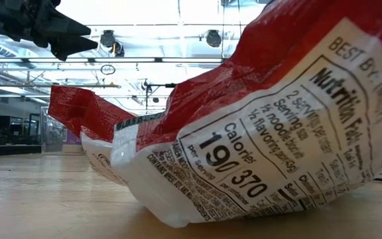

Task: Pick & Place Food Item
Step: Put the yellow noodle pack into the top right transparent bin

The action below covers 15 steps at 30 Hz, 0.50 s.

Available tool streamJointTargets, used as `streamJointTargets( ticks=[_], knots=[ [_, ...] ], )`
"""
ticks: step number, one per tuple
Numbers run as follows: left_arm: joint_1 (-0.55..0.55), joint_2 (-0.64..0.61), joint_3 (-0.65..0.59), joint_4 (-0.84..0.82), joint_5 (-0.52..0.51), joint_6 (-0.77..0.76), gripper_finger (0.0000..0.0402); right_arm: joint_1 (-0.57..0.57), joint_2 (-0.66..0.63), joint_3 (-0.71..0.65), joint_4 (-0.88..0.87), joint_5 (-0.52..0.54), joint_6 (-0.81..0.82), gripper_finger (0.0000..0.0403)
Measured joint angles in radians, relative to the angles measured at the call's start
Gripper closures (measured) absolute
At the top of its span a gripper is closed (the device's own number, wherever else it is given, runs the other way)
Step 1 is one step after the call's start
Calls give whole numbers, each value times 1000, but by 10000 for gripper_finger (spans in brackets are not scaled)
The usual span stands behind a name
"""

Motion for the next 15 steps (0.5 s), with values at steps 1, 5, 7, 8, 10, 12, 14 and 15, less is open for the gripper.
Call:
streamJointTargets(
  ticks=[1, 5, 7, 8, 10, 12, 14, 15],
  knots=[
    [0, 0, 0, 0, 0, 0, 135, -3, 0, -10, -10, -10, 1, 11],
    [0, 0, 0, 0, 0, 0, 134, -36, 7, -48, 5, -22, -20, 11],
    [0, 0, 0, 0, 0, 0, 139, -79, 27, -58, 24, -25, -7, 11],
    [0, 0, 0, 0, 0, 0, 141, -105, 41, -60, 25, -24, -2, 11],
    [0, 0, 0, 0, 0, 0, 146, -155, 79, -67, 34, -22, 13, 11],
    [0, 0, 0, 0, 0, 0, 150, -200, 126, -82, 52, -36, 17, 12],
    [0, 0, 0, 0, 0, 0, 153, -236, 171, -92, 98, -84, 17, 12],
    [0, 0, 0, 0, 0, 0, 153, -250, 192, -95, 124, -108, 12, 12]
  ],
)
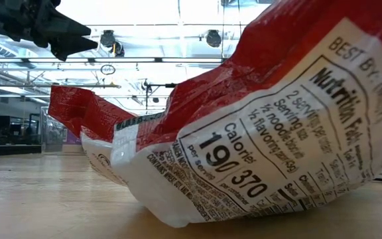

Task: Pick & Place Food Item
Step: Put the yellow noodle pack into the top right transparent bin

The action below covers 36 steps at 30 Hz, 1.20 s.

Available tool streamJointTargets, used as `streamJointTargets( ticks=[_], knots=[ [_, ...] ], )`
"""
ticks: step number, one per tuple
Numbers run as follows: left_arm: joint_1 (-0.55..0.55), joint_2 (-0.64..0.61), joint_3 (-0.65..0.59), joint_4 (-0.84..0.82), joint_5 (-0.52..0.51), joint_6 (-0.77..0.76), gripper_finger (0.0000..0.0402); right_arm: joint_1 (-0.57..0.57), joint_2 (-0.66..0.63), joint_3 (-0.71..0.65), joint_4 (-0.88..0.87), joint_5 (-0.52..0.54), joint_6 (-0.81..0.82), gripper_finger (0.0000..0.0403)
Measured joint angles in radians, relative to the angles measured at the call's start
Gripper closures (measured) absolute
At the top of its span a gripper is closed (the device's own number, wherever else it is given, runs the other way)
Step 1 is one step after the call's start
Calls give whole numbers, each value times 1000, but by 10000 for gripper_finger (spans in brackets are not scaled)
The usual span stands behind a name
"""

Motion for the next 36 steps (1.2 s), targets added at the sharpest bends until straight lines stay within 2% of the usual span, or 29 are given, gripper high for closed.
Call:
streamJointTargets(
  ticks=[3, 6, 12, 18, 27, 36],
  knots=[
    [0, 0, 0, 0, 0, 0, 150, -23, 43, -3, 60, -20, -8, 17],
    [0, 0, 0, 0, 0, 0, 142, -28, 69, -3, 107, -20, -14, 39],
    [0, 0, 0, 0, 0, 0, 131, -33, 94, -3, 113, -38, -2, 115],
    [0, 0, 0, 0, 0, 0, 136, -33, 95, -3, 113, -47, 1, 185],
    [0, 0, 0, 0, 0, 0, 151, -32, 95, -3, 112, -46, 2, 266],
    [0, 0, 0, 0, 0, 0, 134, -32, 95, -3, 114, -44, -19, 352]
  ],
)
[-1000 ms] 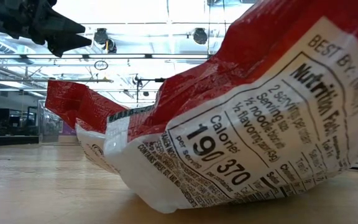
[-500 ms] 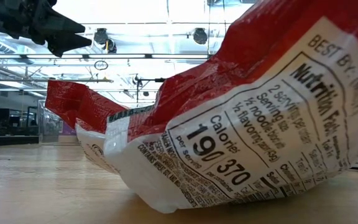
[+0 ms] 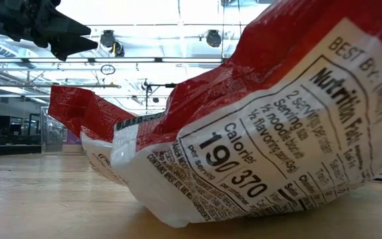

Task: Pick & Place Food Item
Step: Put the yellow noodle pack into the top right transparent bin

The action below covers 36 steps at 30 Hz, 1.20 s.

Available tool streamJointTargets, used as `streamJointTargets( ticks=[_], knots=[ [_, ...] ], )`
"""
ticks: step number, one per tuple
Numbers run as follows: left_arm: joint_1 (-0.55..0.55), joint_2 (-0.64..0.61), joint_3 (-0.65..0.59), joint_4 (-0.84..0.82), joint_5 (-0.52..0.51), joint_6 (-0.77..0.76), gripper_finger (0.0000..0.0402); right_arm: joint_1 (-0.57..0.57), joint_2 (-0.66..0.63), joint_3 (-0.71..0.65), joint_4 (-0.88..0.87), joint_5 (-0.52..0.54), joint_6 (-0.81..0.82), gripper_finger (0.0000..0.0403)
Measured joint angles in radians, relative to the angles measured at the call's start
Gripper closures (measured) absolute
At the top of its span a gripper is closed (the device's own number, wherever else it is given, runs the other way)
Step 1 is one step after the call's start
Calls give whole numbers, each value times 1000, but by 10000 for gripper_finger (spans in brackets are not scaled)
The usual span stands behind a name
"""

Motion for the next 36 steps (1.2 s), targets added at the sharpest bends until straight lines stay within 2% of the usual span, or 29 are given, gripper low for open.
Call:
streamJointTargets(
  ticks=[5, 15, 21, 30, 36],
  knots=[
    [0, 0, 0, 0, 0, 0, 132, 0, -9, 0, 20, 0, -27, 398],
    [0, 0, 0, 0, 0, 0, 150, 0, -127, 33, 123, -2, -64, 401],
    [0, 0, 0, 0, 0, 0, 144, 1, -177, 105, 137, -3, -107, 402],
    [0, 0, 0, 0, 0, 0, 131, 0, -173, 210, 188, -32, -164, 402],
    [0, 0, 0, 0, 0, 0, 141, 0, -103, 340, 212, -40, -221, 403]
  ],
)
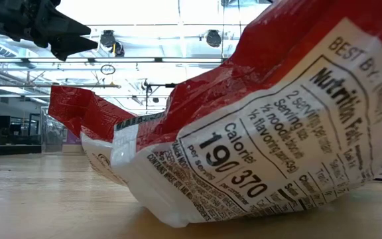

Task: Pick & Place Food Item
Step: Put the yellow noodle pack into the top right transparent bin

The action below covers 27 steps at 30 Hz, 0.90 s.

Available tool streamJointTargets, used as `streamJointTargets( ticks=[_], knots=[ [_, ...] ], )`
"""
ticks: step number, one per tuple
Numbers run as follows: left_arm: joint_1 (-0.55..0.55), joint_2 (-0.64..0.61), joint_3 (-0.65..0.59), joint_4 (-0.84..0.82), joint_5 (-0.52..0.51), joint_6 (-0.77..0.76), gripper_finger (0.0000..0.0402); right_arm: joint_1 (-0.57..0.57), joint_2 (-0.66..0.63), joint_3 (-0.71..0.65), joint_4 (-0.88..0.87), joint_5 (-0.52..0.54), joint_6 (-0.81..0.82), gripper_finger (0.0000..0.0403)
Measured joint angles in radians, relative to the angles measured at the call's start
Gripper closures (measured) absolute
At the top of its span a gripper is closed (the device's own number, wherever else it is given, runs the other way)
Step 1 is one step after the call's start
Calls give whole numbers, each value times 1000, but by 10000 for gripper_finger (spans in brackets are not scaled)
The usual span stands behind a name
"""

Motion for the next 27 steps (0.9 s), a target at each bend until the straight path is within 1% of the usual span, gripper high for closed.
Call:
streamJointTargets(
  ticks=[3, 6, 12, 19, 23, 27],
  knots=[
    [0, 0, 0, 0, 0, 0, 147, 0, 70, 75, 12, -35, -30, 403],
    [0, 0, 0, 0, 0, 0, 151, 0, 154, 156, 30, -42, -65, 403],
    [0, 0, 0, 0, 0, 0, 143, 11, 329, 298, 49, -96, -104, 403],
    [0, 0, 0, 0, 0, 0, 131, 45, 489, 404, 142, -94, -156, 403],
    [0, 0, 0, 0, 0, 0, 136, 61, 557, 446, 194, -94, -189, 403],
    [0, 0, 0, 0, 0, 0, 145, 77, 624, 451, 267, -94, -238, 403]
  ],
)
